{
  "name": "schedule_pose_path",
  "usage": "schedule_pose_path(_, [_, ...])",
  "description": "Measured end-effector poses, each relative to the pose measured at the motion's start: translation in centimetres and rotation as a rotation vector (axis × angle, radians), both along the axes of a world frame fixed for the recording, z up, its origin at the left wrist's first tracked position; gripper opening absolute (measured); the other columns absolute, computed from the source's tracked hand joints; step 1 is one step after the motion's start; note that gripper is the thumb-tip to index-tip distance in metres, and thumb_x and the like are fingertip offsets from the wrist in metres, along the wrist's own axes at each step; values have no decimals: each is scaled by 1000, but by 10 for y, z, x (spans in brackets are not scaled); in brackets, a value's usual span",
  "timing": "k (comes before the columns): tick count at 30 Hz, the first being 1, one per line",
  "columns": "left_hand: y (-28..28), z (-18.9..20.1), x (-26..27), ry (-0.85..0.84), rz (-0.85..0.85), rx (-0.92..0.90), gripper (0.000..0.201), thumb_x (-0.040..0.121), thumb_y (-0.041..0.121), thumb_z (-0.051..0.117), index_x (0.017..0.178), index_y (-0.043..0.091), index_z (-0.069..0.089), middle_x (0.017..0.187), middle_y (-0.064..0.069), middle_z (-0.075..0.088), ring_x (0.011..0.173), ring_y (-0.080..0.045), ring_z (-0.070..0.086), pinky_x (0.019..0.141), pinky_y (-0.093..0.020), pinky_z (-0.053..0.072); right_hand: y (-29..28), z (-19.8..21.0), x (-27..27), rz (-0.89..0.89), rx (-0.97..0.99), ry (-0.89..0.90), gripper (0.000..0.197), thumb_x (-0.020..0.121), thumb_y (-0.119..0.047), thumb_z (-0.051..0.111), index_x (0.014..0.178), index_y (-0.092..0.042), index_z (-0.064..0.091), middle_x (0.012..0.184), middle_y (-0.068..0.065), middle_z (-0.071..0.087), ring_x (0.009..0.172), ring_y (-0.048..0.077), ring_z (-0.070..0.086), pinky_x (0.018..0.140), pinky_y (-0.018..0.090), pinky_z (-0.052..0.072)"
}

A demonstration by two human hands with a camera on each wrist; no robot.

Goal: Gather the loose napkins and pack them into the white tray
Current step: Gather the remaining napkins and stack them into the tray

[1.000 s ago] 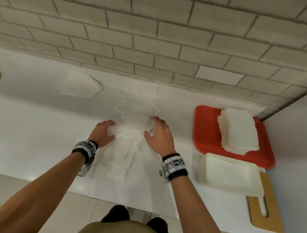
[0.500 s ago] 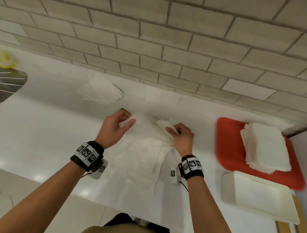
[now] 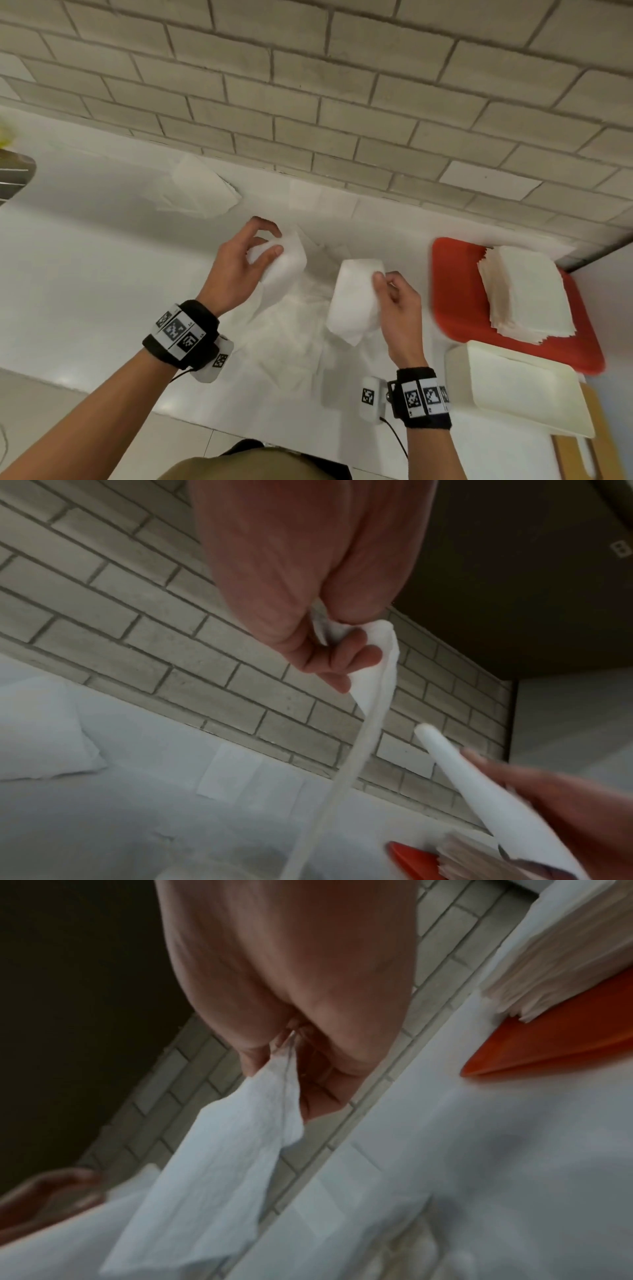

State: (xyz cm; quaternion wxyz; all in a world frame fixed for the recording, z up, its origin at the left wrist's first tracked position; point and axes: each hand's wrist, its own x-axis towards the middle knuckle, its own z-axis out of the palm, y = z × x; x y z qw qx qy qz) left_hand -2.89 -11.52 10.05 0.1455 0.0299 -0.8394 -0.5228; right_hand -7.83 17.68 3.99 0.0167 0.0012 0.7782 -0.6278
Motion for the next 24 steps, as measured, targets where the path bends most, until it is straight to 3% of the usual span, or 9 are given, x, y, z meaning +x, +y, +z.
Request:
schedule_pose_path(1, [4,-2,0,12,-41,-34,16,105,8,65,103,24,68,106,9,70,92,-12,71,82,-30,52,-1,7,5,29,18,31,33,109,-33,67,82,-13,62,71,-2,56,68,14,46,65,34,35])
schedule_pose_path(3, [13,-5,0,-22,-96,-89,31,104,-1,59,93,23,76,98,11,74,92,-4,69,83,-22,48,-4,13,8,113,197,123,26,107,-30,69,83,-19,71,74,-12,68,68,5,59,67,25,45])
schedule_pose_path(6, [21,-13,-2,-111,-118,-111,33,105,3,59,97,29,78,105,14,77,104,-6,71,91,-20,50,-6,21,9,247,598,285,20,104,-35,72,89,-21,75,82,-10,73,74,8,67,74,34,56])
schedule_pose_path(9, [22,-11,-4,-104,-137,-122,21,105,14,65,103,30,77,109,18,77,110,-2,70,100,-21,49,-5,48,13,459,566,344,11,104,-31,73,96,-24,71,85,-14,72,79,7,67,76,33,55])
schedule_pose_path(12, [23,1,-4,-133,-223,-116,17,108,33,61,107,33,78,107,14,79,105,-1,71,101,-26,50,-12,80,21,683,587,362,8,103,-22,71,104,-30,72,92,-14,73,86,5,68,80,33,56])
schedule_pose_path(15, [24,15,0,-198,-356,-27,49,106,67,41,112,36,78,105,7,79,97,-14,71,94,-30,48,-28,99,16,770,642,417,7,101,-25,73,104,-31,74,88,-15,69,82,4,64,79,32,54])
schedule_pose_path(17, [26,24,5,-185,-448,28,51,97,71,53,113,28,77,108,11,78,101,-15,71,92,-33,50,-39,109,12,794,610,429,11,100,-24,75,108,-30,70,92,-12,70,86,6,66,80,34,56])
schedule_pose_path(20, [32,28,6,-235,-487,72,34,82,46,90,104,24,76,98,12,79,95,-9,74,86,-31,56,-51,123,11,799,577,385,25,97,-22,76,107,-28,54,91,-8,70,83,14,65,73,39,56])
schedule_pose_path(24, [31,23,3,-222,-470,-18,35,73,34,99,100,32,76,95,18,79,94,-2,74,88,-26,54,-60,128,15,774,587,375,36,95,-20,77,101,-25,42,81,-5,59,76,18,53,65,39,50])
